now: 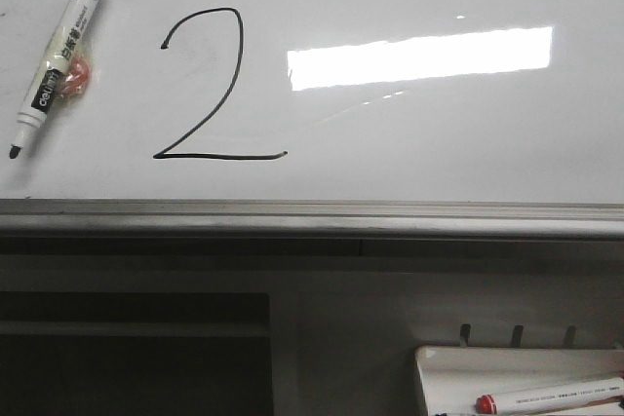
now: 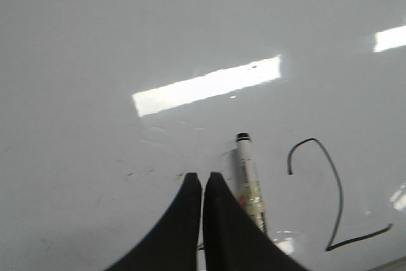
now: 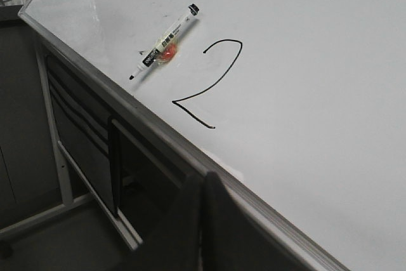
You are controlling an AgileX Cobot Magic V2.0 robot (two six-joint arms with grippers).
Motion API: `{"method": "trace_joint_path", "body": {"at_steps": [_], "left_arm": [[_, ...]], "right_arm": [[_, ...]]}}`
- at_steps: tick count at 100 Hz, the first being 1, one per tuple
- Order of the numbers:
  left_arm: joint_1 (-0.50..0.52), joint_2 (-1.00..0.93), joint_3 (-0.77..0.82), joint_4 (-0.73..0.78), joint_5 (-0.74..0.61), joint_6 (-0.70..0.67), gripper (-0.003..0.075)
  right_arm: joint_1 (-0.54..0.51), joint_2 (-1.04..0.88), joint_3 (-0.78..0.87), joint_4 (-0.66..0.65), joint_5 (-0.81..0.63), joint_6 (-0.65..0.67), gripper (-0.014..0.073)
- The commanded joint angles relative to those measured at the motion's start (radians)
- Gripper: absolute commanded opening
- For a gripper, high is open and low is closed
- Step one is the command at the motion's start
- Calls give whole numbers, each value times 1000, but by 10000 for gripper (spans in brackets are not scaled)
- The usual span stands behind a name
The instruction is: Write number 2 on whiteboard
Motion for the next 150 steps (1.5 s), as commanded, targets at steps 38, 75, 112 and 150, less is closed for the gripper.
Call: {"method": "trace_joint_path", "body": {"at_steps": [38,75,112,150], "left_arm": [[256,-143,213,-97,-76,0,-20],[303,-148,327,-138,50,0,-20],[324,-148,327,-136,68,-6,-20],[324,-148,327,-136,68,-6,-20]], "right_arm": [[-4,7,-28,15,-80,-8,-71],[-4,7,-28,15,-82,-8,-71],[-4,7,-28,15,-82,-8,-71],[-4,7,-28,15,-82,-8,-71]]}}
